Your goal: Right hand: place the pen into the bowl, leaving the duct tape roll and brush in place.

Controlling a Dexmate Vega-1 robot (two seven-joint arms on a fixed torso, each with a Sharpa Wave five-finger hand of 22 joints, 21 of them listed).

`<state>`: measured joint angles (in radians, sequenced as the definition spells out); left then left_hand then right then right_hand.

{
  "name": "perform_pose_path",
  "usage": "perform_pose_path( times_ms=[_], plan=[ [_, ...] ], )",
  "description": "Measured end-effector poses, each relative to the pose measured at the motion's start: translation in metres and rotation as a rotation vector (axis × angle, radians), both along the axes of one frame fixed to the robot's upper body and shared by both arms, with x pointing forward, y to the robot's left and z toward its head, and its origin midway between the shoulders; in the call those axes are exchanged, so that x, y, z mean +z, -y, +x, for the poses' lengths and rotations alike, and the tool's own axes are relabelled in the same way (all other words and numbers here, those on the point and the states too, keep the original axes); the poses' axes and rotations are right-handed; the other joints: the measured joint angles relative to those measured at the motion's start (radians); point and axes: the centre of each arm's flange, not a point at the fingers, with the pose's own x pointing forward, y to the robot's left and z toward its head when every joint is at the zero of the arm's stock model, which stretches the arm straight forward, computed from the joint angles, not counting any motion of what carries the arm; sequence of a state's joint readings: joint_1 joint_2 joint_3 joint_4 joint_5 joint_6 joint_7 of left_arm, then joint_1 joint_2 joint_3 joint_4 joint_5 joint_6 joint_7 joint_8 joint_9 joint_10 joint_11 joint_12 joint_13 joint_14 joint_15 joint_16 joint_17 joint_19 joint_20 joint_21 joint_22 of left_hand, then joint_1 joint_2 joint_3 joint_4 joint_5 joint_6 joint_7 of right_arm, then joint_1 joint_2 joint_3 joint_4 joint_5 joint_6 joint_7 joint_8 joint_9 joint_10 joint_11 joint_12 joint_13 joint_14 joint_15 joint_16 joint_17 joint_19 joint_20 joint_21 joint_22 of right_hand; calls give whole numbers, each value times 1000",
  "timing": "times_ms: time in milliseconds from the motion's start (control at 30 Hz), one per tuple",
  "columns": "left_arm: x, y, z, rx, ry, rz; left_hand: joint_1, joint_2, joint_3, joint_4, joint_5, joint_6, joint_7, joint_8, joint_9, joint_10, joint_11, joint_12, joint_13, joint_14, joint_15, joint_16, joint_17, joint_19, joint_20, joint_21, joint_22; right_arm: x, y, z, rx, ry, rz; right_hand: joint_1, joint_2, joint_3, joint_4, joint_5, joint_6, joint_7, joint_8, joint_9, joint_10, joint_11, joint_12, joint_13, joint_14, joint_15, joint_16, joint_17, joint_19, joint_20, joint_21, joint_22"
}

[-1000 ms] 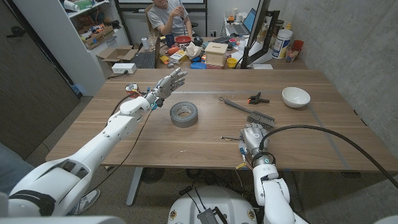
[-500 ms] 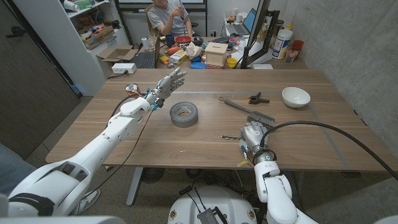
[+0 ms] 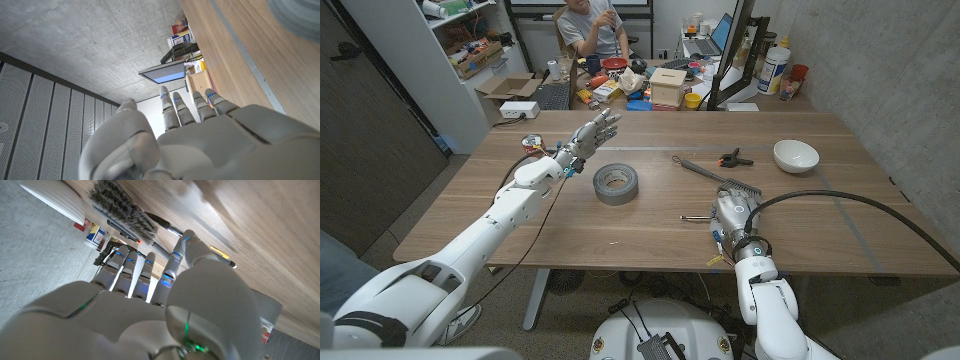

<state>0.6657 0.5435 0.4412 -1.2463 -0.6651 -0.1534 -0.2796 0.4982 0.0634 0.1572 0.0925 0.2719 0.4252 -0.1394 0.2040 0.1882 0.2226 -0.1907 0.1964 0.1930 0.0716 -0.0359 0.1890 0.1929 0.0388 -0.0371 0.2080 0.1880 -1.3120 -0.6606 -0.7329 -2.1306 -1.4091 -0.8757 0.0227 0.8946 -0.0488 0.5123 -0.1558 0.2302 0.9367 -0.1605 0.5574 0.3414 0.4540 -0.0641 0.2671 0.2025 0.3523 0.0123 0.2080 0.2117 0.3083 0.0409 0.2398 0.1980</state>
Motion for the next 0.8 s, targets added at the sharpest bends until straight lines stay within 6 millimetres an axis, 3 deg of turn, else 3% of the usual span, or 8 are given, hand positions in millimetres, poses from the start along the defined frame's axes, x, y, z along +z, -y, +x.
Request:
perform_pose_path(
  times_ms=[800],
  plan=[
    [4,5,-3,-7,22,-2,0,0,0,0,0,0,0,0,0,0,0,0,0,0,0,0,0,0,0,0,0,31,11,-4,2,57,-8,1,-1,4,4,-4,0,0,1,0,0,0,8,5,5,-5,0,0,7,-7,0,0]
  ],
)
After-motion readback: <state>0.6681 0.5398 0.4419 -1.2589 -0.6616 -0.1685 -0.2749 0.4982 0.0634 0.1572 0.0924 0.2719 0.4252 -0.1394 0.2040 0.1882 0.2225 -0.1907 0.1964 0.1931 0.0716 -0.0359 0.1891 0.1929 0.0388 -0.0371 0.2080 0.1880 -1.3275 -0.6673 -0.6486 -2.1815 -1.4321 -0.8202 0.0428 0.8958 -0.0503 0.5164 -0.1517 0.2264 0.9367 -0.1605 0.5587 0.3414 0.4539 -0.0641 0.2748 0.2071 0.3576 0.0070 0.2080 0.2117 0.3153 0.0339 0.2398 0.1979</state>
